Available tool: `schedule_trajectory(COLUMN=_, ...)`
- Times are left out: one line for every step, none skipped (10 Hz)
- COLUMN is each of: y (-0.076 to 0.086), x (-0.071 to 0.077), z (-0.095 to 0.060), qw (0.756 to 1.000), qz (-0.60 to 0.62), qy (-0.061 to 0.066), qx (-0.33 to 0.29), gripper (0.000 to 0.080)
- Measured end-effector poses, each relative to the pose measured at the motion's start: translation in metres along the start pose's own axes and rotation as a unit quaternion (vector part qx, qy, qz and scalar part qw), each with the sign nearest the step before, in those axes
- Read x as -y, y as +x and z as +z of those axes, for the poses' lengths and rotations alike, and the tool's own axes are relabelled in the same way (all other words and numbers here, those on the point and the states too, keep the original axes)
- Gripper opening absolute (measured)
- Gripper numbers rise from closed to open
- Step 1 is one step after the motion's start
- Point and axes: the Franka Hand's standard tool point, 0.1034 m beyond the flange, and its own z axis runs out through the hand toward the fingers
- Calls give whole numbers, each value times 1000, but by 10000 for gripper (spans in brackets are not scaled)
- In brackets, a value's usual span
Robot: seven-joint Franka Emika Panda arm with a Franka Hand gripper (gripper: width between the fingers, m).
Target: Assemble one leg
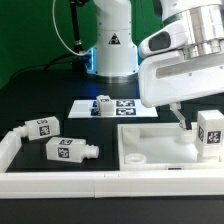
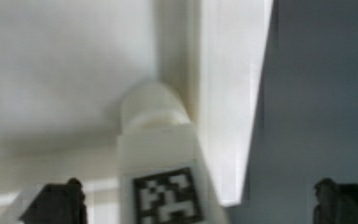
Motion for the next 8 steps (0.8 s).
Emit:
schedule_trajectory(y=5, x=-3, z=-1, qw=1000, qz=9, qy=-2, qx=26, gripper=649)
schedule_trajectory(y=5, x=1, z=1, qw=999, qz=6, qy=-6, qx=41, gripper=649)
schedule_trajectory(y=-4, x=2, z=2, qw=998, qz=15, qy=-2, qx=66, gripper=649)
schedule_trajectory(y=-5, x=2, z=1, qw=996, qz=14, qy=0, qx=86, gripper=649)
schedule_trajectory(y=-2, x=1, z=1, qw=997, qz=13, qy=-1, qx=78, gripper=649)
schedule_trajectory(y=-3, x=1, z=2, qw=997, qz=12, qy=-2, qx=82, gripper=649)
schedule_trajectory(y=1, x=-1, z=-1, qw=995, qz=2, qy=-9, qx=97, gripper=649)
schedule_trajectory(y=15, x=-1, z=-6, qw=995, qz=-1, qy=-13, qx=97, gripper=649)
